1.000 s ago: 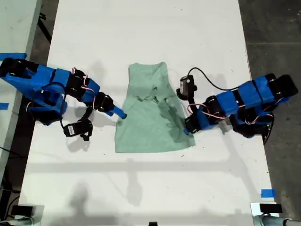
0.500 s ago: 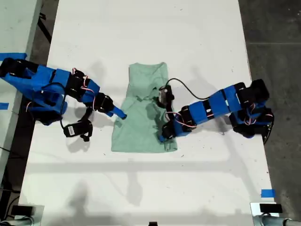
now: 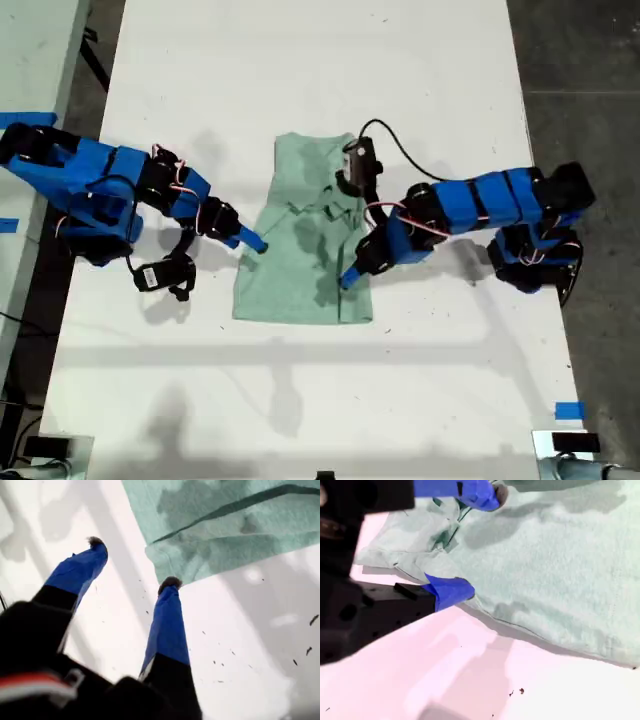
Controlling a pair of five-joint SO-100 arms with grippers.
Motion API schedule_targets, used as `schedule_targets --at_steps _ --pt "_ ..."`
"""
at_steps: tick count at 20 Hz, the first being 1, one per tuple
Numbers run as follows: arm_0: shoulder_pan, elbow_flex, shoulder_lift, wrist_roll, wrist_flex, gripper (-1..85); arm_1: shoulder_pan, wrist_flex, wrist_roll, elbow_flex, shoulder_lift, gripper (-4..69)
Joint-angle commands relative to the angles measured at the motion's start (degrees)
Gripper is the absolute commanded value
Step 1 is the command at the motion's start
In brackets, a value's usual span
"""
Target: Fold tshirt
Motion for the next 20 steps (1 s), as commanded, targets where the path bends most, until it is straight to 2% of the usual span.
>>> schedule_targets --at_steps 1,5,12,20 --pt "1.14 -1.49 3.6 -1.67 0.88 25.0 2.11 2.11 -1.67 -0.26 8.79 24.6" --pt "2.46 -1.14 2.2 -4.04 1.76 24.6 3.6 0.26 -1.05 9.84 12.66 23.4" --pt "5.63 -2.72 -12.13 -7.29 2.02 22.8 3.78 -3.08 -1.49 12.74 12.92 23.7" --pt "8.44 -5.63 -21.09 -8.17 -4.31 22.6 2.99 -5.54 -0.53 15.47 13.1 23.7"
